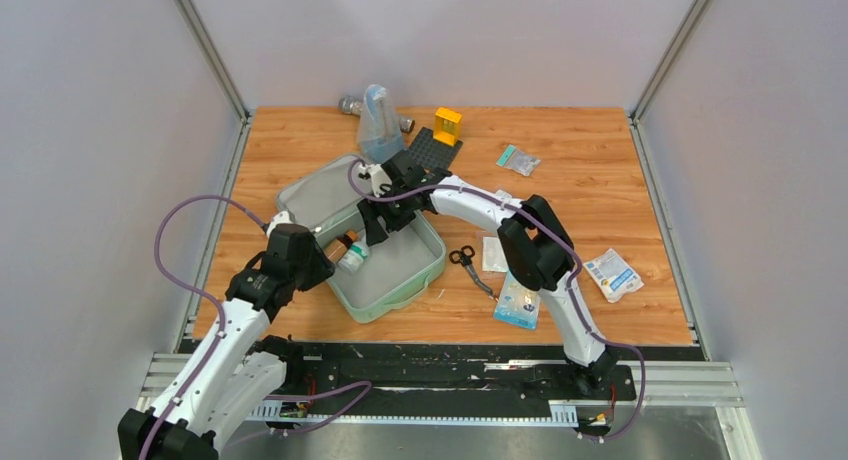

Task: Organize the medicine kit
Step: Adjust the pill bottle in the medicine box.

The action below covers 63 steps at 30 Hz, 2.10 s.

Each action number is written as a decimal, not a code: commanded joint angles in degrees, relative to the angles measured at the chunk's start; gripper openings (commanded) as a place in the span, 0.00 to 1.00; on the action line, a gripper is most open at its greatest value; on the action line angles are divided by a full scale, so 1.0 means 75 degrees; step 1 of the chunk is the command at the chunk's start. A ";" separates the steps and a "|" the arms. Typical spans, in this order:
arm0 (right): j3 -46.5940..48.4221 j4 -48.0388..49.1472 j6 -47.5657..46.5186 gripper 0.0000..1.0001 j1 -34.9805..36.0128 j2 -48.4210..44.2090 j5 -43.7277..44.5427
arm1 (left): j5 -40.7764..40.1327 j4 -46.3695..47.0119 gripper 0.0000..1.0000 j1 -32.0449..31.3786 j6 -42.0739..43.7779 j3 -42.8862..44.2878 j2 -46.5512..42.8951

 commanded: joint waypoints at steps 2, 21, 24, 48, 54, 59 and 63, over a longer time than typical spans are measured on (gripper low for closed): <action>0.0583 0.0369 -0.0343 0.76 0.0084 0.0014 -0.0702 | -0.0019 0.0231 0.45 0.0006 0.0090 0.0043 -0.0062; 0.0094 0.0708 0.0031 0.65 0.0424 0.0126 -0.0556 | 0.0230 0.0468 0.45 0.0001 0.0122 -0.0042 -0.0089; -0.0188 0.0962 0.0340 0.62 0.0435 -0.0099 -0.0564 | 0.0233 0.0469 0.45 0.0006 0.0123 -0.0046 -0.0094; -0.0556 0.0816 0.1110 0.56 0.0588 -0.0855 -0.0057 | 0.0223 0.0424 0.46 -0.0001 0.0085 -0.0021 -0.0109; -0.0733 0.0433 0.0863 0.71 0.0580 -0.1859 0.1259 | 0.0108 0.0255 0.56 0.0002 0.0099 0.0040 -0.0192; -0.1738 0.0491 0.0977 0.89 0.0551 -0.3428 0.2882 | -0.0006 0.0117 0.65 0.0000 0.0090 0.0153 -0.0232; -0.2992 0.0523 0.1683 0.99 0.0434 -0.4812 0.4986 | -0.0181 -0.0101 0.72 0.0004 0.0060 0.0297 -0.0305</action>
